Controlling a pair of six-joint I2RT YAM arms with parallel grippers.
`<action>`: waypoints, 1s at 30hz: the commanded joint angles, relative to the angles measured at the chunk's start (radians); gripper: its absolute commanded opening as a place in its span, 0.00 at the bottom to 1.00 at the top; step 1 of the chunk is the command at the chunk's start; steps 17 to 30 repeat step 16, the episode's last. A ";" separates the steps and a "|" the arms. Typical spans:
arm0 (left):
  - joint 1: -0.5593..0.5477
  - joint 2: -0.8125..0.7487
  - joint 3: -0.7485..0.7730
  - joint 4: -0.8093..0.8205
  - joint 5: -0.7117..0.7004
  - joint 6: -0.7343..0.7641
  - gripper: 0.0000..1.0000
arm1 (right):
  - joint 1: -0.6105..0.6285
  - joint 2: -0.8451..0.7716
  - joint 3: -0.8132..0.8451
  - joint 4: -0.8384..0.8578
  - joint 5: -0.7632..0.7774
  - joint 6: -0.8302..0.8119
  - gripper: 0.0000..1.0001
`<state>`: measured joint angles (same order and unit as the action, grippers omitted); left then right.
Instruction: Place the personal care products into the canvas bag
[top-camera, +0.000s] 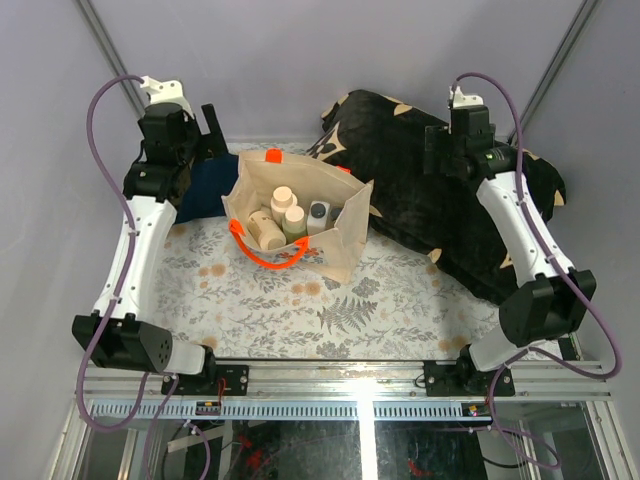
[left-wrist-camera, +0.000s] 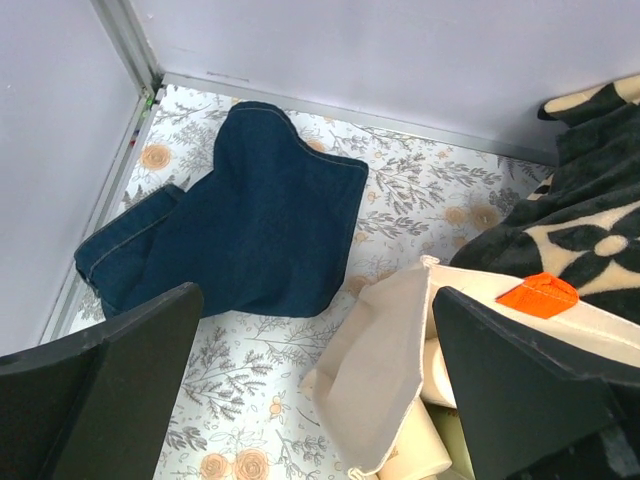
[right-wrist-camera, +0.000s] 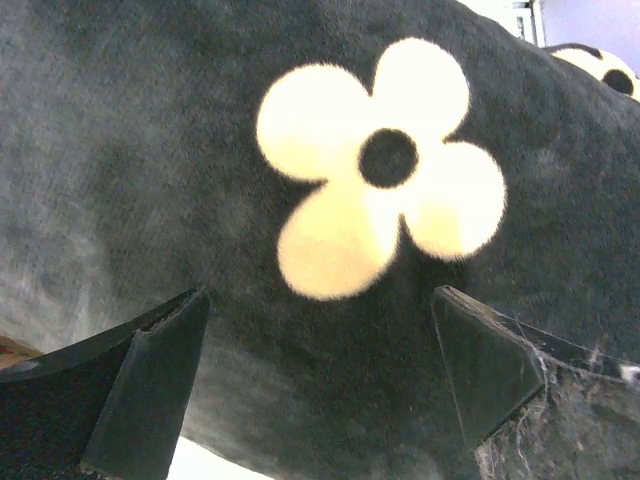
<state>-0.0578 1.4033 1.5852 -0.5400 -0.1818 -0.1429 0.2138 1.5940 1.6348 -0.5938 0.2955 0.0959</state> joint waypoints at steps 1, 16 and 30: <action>0.004 -0.048 -0.033 0.003 -0.082 -0.049 1.00 | 0.001 -0.091 -0.035 0.021 -0.009 0.017 0.99; -0.004 -0.171 -0.183 0.109 -0.174 -0.094 1.00 | -0.012 -0.163 -0.103 0.010 0.017 0.038 0.99; -0.004 -0.171 -0.183 0.109 -0.174 -0.094 1.00 | -0.012 -0.163 -0.103 0.010 0.017 0.038 0.99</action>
